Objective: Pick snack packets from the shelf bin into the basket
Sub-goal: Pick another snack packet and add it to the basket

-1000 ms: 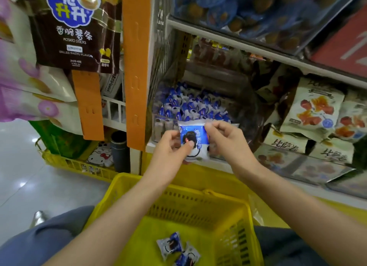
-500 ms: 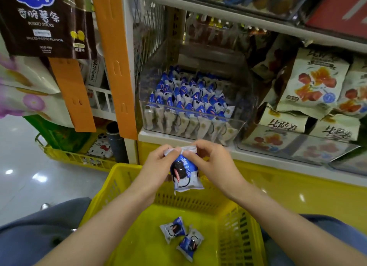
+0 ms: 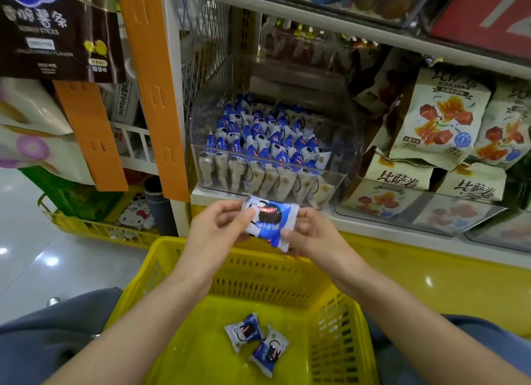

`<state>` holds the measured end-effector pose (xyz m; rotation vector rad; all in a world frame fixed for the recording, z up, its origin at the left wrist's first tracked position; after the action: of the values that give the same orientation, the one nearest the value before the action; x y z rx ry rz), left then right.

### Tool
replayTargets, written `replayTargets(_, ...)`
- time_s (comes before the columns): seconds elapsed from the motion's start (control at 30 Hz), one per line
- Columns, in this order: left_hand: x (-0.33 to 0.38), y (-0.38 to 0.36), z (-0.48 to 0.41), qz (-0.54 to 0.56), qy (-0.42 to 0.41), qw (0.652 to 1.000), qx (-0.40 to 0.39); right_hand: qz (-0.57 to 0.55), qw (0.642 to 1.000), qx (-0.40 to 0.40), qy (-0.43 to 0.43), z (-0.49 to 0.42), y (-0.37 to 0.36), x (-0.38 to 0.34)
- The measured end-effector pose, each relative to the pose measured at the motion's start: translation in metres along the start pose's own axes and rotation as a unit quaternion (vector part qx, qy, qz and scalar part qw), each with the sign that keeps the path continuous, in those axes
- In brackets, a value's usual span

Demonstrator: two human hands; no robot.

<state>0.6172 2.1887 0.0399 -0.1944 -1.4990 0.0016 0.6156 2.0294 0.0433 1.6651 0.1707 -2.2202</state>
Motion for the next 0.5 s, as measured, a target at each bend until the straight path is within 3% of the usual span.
replayTargets(0.13, 0.013, -0.003, 0.001, -0.103, -0.070, 0.992, -0.021, 0.158, 0.986, -0.024, 0.042, 0.003, -0.004, -0.006)
replayTargets(0.27, 0.011, -0.011, 0.003, -0.149, -0.082, 0.983, -0.065, 0.185, 0.975, -0.013, 0.122, 0.007, -0.007, -0.018)
replayTargets(0.4, 0.006, -0.009, 0.003, -0.073, -0.038, 0.993, -0.084, 0.211, 0.967, -0.014, 0.144, 0.008, -0.009, -0.021)
replayTargets(0.5, 0.001, -0.009, 0.004, -0.022, -0.004, 0.997, -0.070, 0.281, 0.939, 0.037, 0.193, 0.013, -0.007, -0.029)
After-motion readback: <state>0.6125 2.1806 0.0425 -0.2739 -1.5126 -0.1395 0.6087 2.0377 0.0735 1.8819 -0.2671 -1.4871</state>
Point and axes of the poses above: each hand's wrist, its own z-axis away from the middle knuckle, its own y-axis out of the back of the hand, x = y × z, the point moved 6 cm from there along -z, towards the middle knuckle, and after that the axes turned 11 degrees about -x, right-handed, at the moved point
